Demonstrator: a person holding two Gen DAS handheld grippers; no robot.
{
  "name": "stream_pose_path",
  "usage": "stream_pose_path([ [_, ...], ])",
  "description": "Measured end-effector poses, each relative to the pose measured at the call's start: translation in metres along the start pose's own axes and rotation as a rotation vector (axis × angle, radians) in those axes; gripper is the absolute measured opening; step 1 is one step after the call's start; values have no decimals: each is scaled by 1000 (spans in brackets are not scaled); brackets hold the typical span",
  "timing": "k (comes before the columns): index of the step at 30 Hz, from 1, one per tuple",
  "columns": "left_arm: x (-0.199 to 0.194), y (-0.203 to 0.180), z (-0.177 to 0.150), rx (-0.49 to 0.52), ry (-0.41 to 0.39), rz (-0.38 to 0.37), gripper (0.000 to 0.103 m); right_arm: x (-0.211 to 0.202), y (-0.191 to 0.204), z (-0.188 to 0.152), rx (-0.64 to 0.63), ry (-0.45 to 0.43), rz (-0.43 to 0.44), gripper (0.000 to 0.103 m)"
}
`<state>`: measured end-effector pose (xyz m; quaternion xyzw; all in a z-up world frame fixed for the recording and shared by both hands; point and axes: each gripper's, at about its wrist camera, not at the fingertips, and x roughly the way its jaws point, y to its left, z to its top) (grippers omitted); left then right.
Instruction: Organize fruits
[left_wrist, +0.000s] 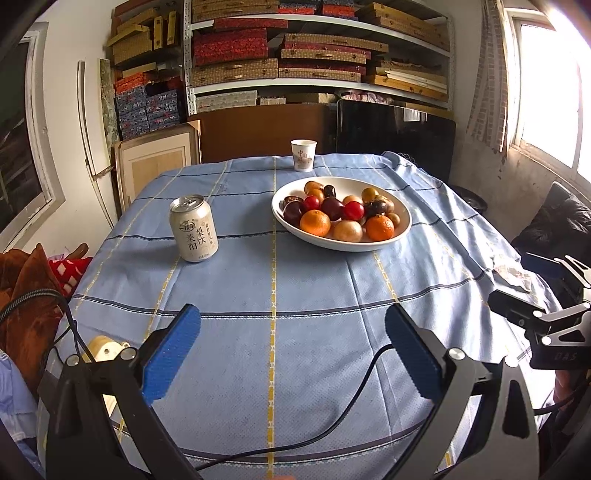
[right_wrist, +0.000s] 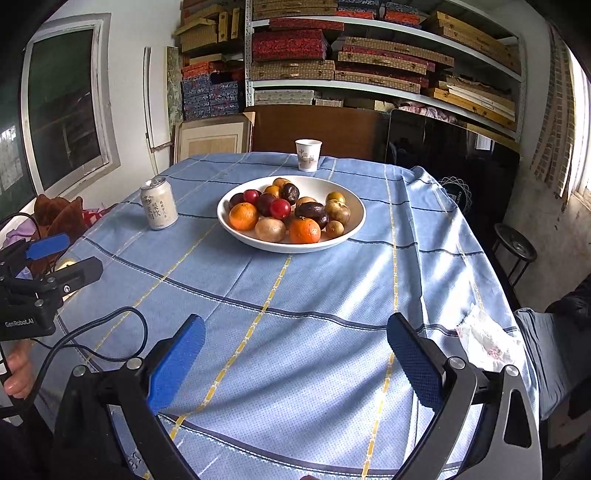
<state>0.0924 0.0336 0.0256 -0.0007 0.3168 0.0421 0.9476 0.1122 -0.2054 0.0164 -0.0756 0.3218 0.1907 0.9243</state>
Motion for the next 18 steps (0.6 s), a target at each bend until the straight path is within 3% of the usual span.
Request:
stream_pose_path([
  [18, 4, 1, -1, -9, 6, 11, 98, -1, -1, -1, 18, 3, 1, 99],
])
